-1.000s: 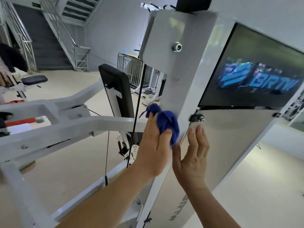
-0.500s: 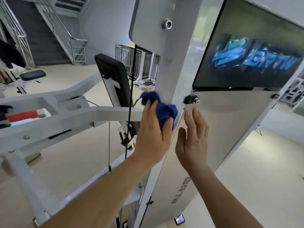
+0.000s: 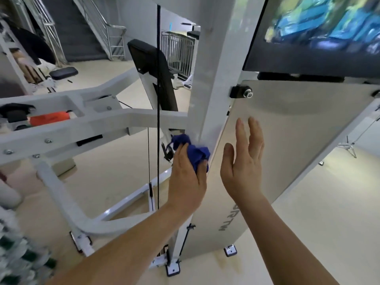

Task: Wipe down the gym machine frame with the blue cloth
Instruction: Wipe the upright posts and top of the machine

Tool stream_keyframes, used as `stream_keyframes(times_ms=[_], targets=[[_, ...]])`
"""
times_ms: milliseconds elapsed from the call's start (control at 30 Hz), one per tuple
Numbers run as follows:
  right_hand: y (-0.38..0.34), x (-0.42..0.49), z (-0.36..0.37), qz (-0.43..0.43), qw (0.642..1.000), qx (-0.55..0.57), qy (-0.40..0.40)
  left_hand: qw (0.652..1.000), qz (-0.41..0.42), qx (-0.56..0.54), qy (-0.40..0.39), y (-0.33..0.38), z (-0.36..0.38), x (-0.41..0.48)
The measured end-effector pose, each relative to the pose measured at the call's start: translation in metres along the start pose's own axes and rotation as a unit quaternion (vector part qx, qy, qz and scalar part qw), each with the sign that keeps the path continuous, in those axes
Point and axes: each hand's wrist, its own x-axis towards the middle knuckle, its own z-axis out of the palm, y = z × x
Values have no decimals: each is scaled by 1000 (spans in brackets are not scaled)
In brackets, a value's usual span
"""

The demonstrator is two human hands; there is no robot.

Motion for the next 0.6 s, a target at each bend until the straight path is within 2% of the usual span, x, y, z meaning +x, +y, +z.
stream_keyframes(times_ms=[100,167,233,333,400,500,600], targets=[[19,0,7,-51,999,-7,7,998,-61,15,-4,-25,14,-23],[32,-2,15,-88,996,-26,22,997,-79,11,9,-15,14,-19],[44,-2,21,-114,992,-48,35,998,-34,8,55,16,8,-4],[55,-1,27,-146,986,-56,51,984,76,5,159,67,1,25],[58,0,28,-154,986,-47,53,973,95,28,207,80,5,36],[64,-1,30,-156,986,-33,52,973,32,47,222,52,28,15],[71,1,34,-174,983,-32,51,980,-82,57,173,9,50,-24]])
